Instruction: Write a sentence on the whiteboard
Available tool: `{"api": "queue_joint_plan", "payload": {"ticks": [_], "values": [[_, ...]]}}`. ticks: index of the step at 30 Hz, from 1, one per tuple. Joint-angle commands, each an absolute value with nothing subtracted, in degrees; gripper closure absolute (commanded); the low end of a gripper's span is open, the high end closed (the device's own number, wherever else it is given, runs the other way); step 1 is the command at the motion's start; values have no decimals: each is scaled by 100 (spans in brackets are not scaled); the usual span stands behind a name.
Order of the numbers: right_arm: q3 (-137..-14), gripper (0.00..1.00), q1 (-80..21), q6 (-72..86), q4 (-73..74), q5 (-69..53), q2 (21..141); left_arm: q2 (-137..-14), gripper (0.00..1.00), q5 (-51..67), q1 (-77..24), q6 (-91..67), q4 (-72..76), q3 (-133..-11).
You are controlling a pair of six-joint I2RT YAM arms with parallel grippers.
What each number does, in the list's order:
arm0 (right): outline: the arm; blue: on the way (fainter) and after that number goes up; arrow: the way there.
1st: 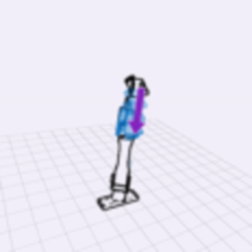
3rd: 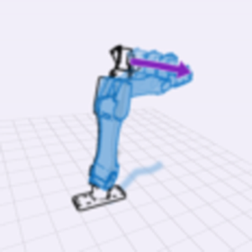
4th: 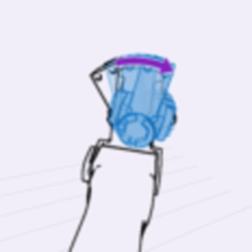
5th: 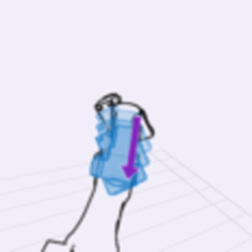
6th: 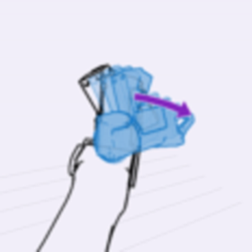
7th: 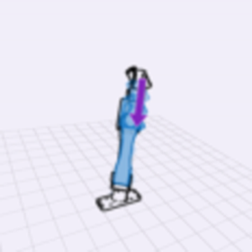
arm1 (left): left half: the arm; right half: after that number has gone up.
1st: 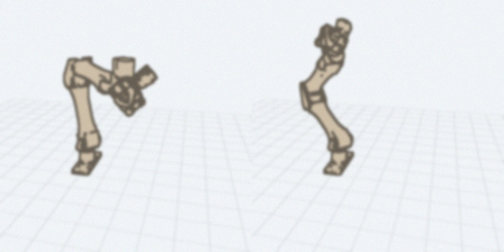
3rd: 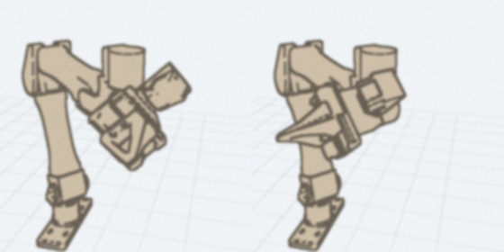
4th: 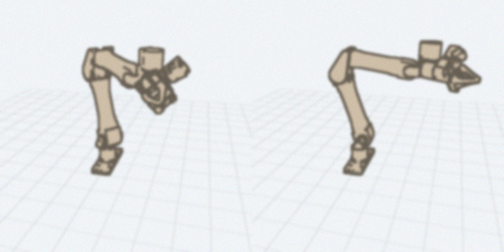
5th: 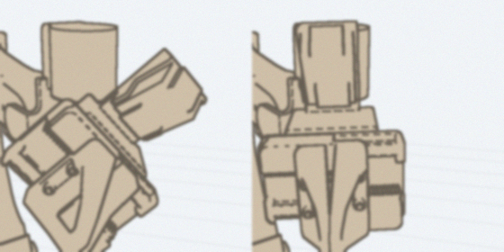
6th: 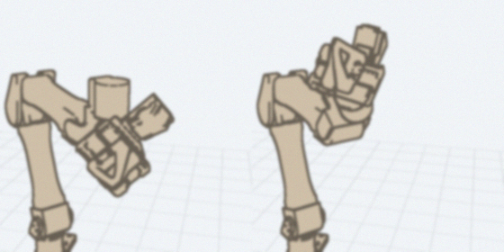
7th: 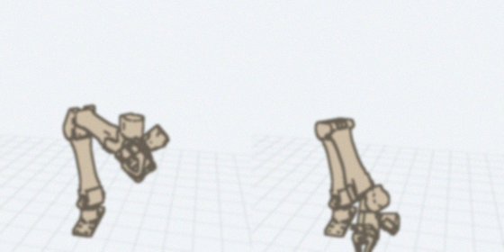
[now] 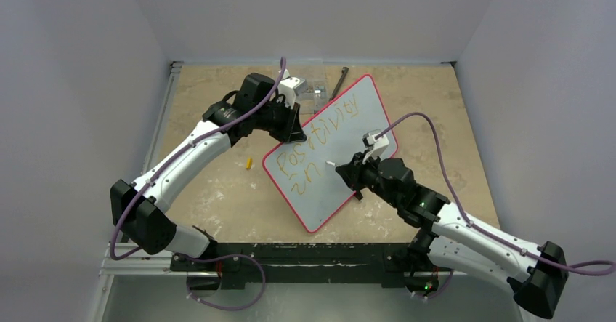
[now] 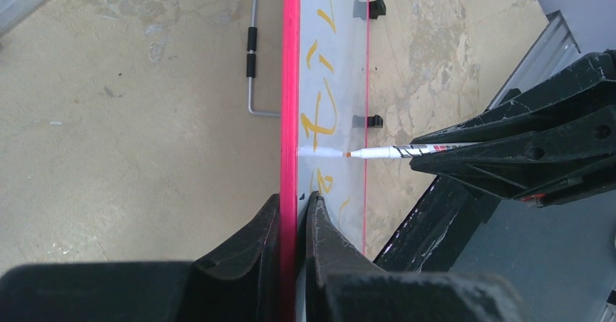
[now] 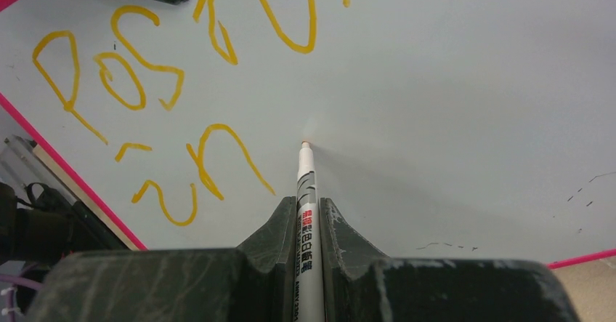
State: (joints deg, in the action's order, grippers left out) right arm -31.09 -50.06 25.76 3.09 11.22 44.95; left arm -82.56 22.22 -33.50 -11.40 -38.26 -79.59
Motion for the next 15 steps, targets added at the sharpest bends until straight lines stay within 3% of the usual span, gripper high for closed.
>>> {"api": "queue_joint_plan", "payload": {"ticks": [1,15], "values": [[-3336,100,-4983,2457,33,1322,4566,-8257,100,1314,-3385,-501,-4351,-7787],[-3580,100,-4984,2348,-228,1506,4956,-8240,100,1216,-3454,-467,-4376,-7787]]}}
